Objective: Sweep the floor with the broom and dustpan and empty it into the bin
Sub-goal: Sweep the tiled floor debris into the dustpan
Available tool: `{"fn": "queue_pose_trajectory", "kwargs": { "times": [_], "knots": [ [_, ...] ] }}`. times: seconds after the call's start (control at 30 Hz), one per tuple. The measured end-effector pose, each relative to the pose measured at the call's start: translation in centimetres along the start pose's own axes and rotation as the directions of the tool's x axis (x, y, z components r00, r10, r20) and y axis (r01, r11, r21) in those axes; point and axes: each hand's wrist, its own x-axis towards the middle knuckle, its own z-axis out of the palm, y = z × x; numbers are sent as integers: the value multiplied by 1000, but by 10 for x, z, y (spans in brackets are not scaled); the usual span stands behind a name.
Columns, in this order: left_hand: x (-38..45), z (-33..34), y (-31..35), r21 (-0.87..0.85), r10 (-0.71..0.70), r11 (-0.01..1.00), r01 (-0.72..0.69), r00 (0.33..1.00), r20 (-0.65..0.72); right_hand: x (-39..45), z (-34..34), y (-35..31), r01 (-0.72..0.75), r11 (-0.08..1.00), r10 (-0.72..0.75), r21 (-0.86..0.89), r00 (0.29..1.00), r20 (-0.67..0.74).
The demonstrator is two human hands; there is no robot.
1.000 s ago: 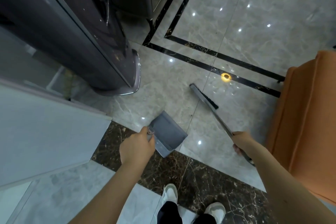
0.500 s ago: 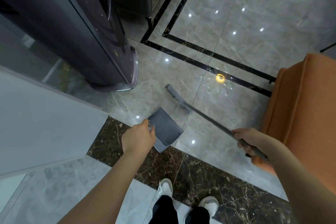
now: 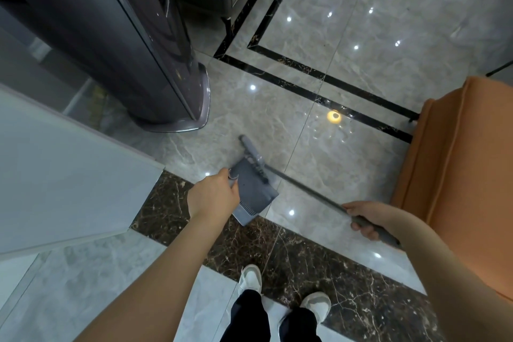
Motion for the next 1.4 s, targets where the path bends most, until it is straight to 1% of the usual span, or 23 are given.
{"fn": "queue_pose_trajectory", "kwargs": {
  "times": [0.1,0.17,0.23,0.3,0.4,0.5,0.6,0.73,0.87,0.93,1.0,1.17,1.3,1.4],
  "knots": [
    [-3,-1,-3,-2,0,1000,0,1000,1,-4,-15,-17,58,998,-52,39,988,-143],
    [-4,0,-4,4,2,1000,-2,1000,-2,7,-16,-26,83,996,-78,14,973,-217],
    [-5,1,-5,12,4,1000,-3,1000,-10,20,-7,-29,62,997,-73,-47,961,-266],
    [-4,2,-4,11,4,1000,-4,1000,-13,30,9,-23,39,994,-64,-102,966,-252],
    [-2,3,-3,9,5,1000,-5,1000,-19,38,36,-3,-36,994,24,-104,993,-114],
    [-1,5,-4,6,7,1000,-6,1000,-22,32,44,13,-61,996,63,-59,998,30],
    [-2,4,-2,4,9,1000,-9,1000,-22,17,25,17,-34,999,33,12,997,73],
    [-6,2,-3,-8,6,1000,-6,1000,-5,-2,0,13,-7,998,4,64,999,39],
    [-14,-7,4,-35,-17,999,21,994,108,-23,1,-5,34,996,-29,78,998,-60],
    [-16,-17,10,-48,3,999,4,991,130,-34,1,-20,32,997,-25,73,995,-97],
    [-16,-32,18,-51,30,998,-24,992,122,-49,-4,-35,14,997,-5,77,993,-121],
    [-10,-63,33,-55,48,998,-44,995,91,-85,-26,-65,-13,993,27,114,993,-116],
    [2,-86,52,-44,67,997,-64,995,73,-109,-51,-76,58,989,-38,138,989,-145],
    [13,-103,67,-48,85,996,-81,993,84,-126,-75,-80,95,982,-66,165,983,-172]
  ]
}}
